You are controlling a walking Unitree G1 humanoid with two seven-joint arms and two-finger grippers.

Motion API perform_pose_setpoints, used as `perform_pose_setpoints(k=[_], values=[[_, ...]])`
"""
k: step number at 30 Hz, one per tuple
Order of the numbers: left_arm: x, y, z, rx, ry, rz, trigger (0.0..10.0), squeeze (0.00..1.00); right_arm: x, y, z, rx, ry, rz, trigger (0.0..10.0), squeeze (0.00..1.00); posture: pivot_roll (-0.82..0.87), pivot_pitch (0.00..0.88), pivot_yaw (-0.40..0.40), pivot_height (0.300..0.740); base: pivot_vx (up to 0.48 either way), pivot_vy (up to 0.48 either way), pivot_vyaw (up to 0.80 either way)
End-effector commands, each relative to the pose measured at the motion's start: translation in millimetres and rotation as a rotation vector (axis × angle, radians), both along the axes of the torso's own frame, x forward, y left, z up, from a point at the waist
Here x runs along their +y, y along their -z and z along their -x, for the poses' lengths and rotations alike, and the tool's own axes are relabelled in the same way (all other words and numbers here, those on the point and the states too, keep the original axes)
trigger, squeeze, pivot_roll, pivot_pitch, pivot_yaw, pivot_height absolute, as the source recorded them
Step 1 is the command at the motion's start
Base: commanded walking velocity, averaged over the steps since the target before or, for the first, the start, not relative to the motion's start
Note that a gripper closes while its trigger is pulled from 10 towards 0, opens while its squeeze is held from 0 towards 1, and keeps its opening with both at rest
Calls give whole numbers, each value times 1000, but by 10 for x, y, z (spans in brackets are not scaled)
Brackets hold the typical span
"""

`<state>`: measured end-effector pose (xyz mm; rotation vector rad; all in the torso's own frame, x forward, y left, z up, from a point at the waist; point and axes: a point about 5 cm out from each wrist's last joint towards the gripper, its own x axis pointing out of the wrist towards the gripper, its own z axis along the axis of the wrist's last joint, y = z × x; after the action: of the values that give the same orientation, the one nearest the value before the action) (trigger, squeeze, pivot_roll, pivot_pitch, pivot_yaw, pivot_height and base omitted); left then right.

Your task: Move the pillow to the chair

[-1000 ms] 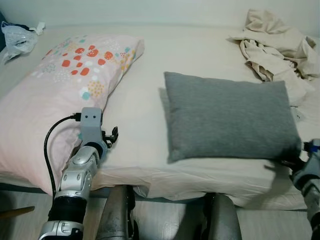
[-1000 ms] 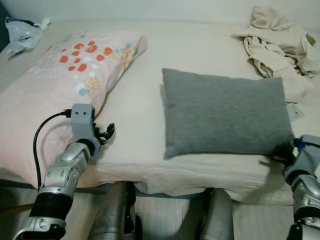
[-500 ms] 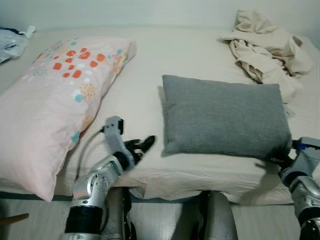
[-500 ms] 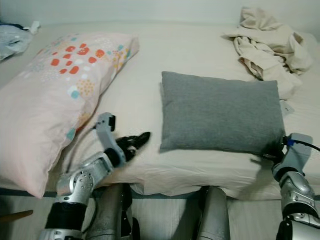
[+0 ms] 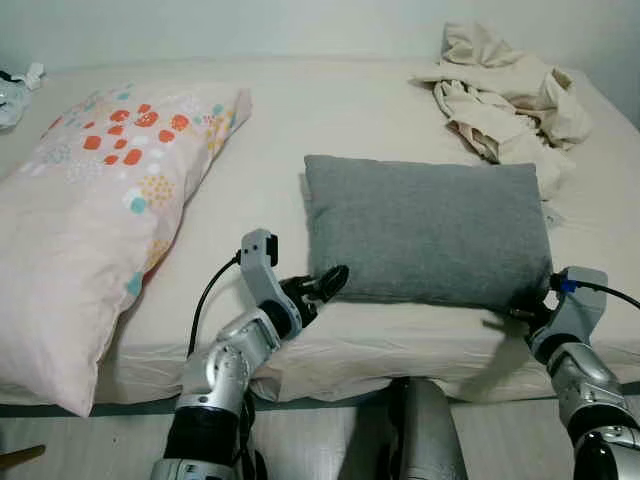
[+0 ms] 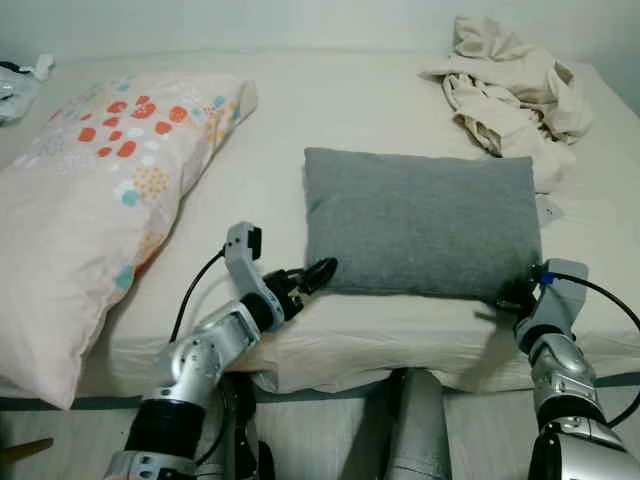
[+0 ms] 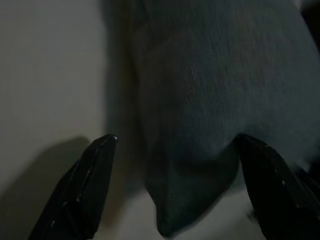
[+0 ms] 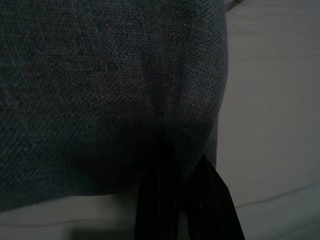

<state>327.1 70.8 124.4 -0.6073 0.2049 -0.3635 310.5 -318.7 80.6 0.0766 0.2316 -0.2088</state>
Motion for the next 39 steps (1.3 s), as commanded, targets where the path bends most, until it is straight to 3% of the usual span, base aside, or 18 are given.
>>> perform_pose_setpoints(k=[1,5,12,16,18,21,22,23,24,26,27,29,31,32,35,36,37,39], values=[[-76,45,22,17,-29,21,10000,1000,174,185,30,76,-83,-21,0,0,95,257,19,573,0,0,0],[-8,-63,-42,-17,-73,77,10000,1000,224,195,16,69,-100,-32,0,0,93,260,24,573,0,0,0],[-141,-22,-12,29,48,181,10000,1000,246,214,21,73,-106,-36,0,0,95,266,22,573,0,0,0],[-550,-52,267,91,279,407,10000,1000,304,250,22,75,-117,-47,0,0,95,264,25,573,0,0,0],[-619,-58,307,91,309,410,10000,1000,339,263,18,74,-123,-54,0,0,95,264,25,573,0,0,0],[-699,25,305,88,295,255,10000,1000,465,286,-12,60,-155,-73,0,0,97,262,25,573,0,0,0],[-699,25,305,88,295,255,10000,1000,465,286,-12,60,-155,-73,0,0,97,262,25,573,0,0,0],[-687,66,278,92,265,192,6745,1000,500,286,-24,54,-163,-77,0,0,97,262,25,573,0,0,0],[-640,128,225,100,208,110,0,1000,559,282,-45,44,-181,-83,0,0,99,262,25,573,0,0,0],[-595,143,197,98,183,91,0,949,593,281,-57,38,-190,-87,0,0,99,261,26,573,0,0,0],[-544,154,166,94,150,67,0,804,622,279,-66,33,-198,-90,0,0,99,261,26,573,0,0,0],[-491,155,143,89,126,46,0,737,649,280,-74,30,-204,-92,0,0,99,261,26,573,0,0,0],[-359,156,92,84,51,15,0,490,697,287,-83,27,-214,-97,0,0,100,260,27,573,0,0,0],[-359,156,92,84,51,15,0,490,697,287,-83,27,-214,-97,0,0,100,260,27,573,0,0,0],[-220,143,43,72,-34,14,0,149,741,296,-87,23,-224,-102,0,0,100,259,25,573,0,0,0],[-220,143,43,72,-34,14,0,149,741,296,-87,23,-224,-102,0,0,100,259,25,573,0,0,0],[-162,134,28,69,-68,42,0,0,755,299,-86,22,-231,-102,0,0,99,259,26,573,0,0,0],[-137,141,14,65,-83,52,0,0,755,299,-84,21,-231,-102,0,0,96,259,26,573,0,0,0]])
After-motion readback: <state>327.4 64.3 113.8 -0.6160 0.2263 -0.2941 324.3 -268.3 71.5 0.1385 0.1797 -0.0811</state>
